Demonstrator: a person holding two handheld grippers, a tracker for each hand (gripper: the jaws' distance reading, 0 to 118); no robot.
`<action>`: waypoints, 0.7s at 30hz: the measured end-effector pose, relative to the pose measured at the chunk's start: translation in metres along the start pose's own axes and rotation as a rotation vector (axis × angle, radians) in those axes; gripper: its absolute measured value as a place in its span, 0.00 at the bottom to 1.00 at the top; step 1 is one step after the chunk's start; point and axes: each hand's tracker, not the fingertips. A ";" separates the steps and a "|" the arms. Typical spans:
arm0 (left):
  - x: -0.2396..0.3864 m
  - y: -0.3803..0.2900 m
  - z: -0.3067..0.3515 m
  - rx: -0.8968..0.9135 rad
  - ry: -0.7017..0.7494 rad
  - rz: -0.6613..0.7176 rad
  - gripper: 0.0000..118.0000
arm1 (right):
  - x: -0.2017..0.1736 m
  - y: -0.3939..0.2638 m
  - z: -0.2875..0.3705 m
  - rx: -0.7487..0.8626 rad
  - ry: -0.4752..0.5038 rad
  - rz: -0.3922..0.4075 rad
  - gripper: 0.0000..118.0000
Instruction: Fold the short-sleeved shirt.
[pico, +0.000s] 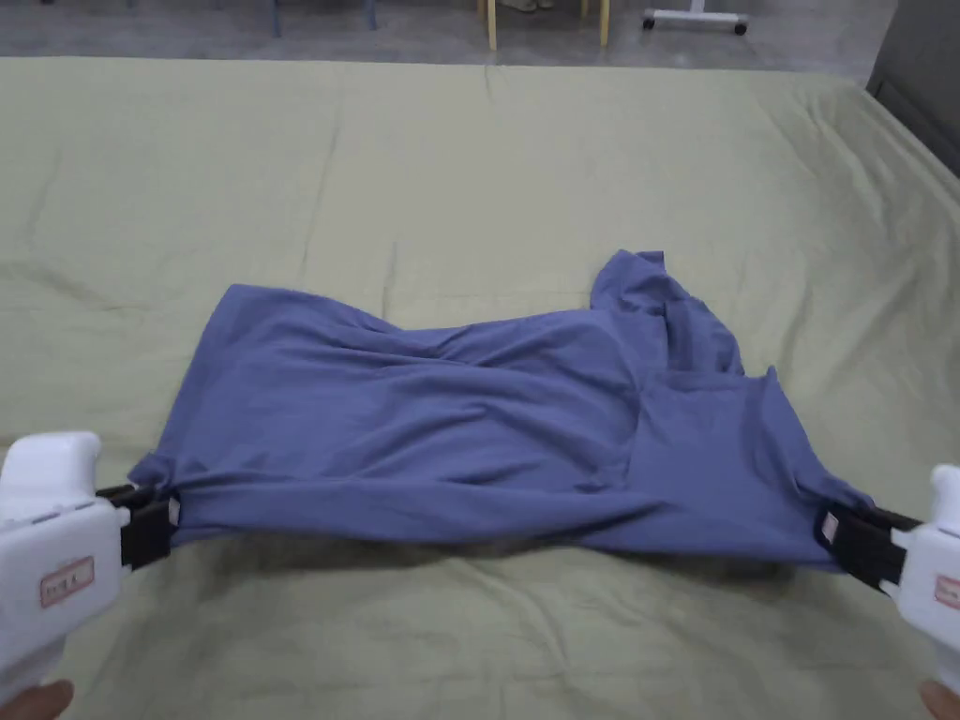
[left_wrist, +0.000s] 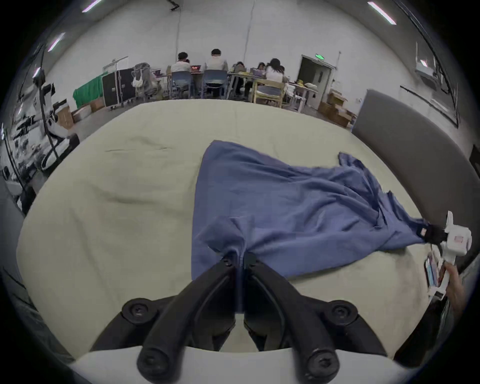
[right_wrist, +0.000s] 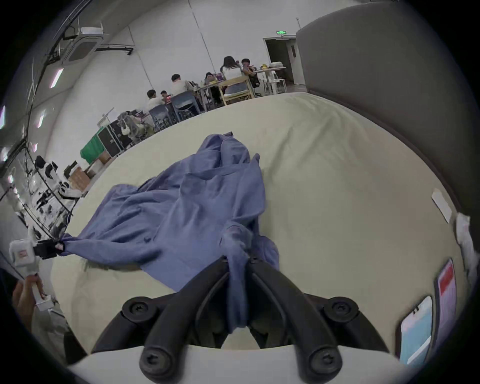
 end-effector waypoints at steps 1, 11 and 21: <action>0.002 -0.008 0.010 -0.015 0.010 -0.025 0.02 | 0.004 -0.007 0.012 -0.005 -0.009 -0.003 0.05; 0.009 -0.060 0.010 -0.147 0.067 -0.103 0.02 | 0.020 -0.060 0.041 -0.106 -0.032 0.007 0.05; 0.001 -0.068 0.073 -0.128 0.144 -0.086 0.72 | -0.012 -0.044 0.078 -0.160 -0.037 0.135 0.87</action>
